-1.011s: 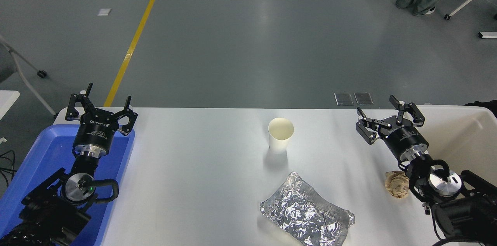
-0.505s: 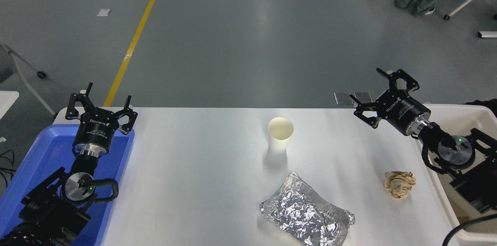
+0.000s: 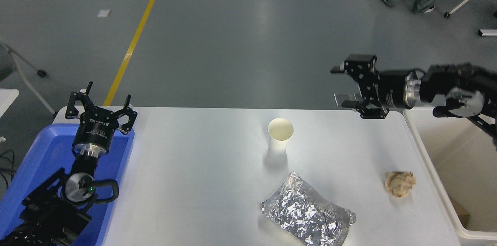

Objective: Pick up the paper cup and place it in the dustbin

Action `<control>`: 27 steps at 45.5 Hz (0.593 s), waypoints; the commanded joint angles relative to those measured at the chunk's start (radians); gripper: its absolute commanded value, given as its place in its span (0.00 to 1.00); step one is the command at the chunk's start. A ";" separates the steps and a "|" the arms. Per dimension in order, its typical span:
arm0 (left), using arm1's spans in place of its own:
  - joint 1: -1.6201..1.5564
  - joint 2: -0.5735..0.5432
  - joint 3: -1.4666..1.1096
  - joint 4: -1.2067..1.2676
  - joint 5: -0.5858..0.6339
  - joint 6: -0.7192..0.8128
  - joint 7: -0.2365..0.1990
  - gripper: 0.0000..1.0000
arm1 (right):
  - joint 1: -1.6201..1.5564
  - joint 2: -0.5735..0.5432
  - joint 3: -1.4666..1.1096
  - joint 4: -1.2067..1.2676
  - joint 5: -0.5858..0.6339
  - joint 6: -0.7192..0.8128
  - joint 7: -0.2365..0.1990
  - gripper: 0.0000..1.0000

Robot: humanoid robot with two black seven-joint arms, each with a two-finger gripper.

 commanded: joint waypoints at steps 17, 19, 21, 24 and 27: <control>0.000 0.000 0.000 0.000 0.000 0.000 0.000 1.00 | 0.877 0.301 -0.699 0.503 0.316 0.214 0.007 1.00; 0.000 0.000 0.000 0.000 0.000 0.000 0.000 1.00 | 0.909 0.304 -0.712 0.507 0.321 0.214 0.009 1.00; 0.000 0.000 0.000 0.000 0.000 0.000 0.000 1.00 | 0.933 0.307 -0.715 0.515 0.321 0.214 0.007 1.00; 0.000 0.000 0.000 0.000 0.000 0.000 0.001 1.00 | 0.956 0.307 -0.715 0.518 0.324 0.214 0.007 1.00; 0.000 0.000 0.000 0.000 0.000 0.000 0.001 1.00 | 0.972 0.309 -0.718 0.518 0.336 0.214 0.007 1.00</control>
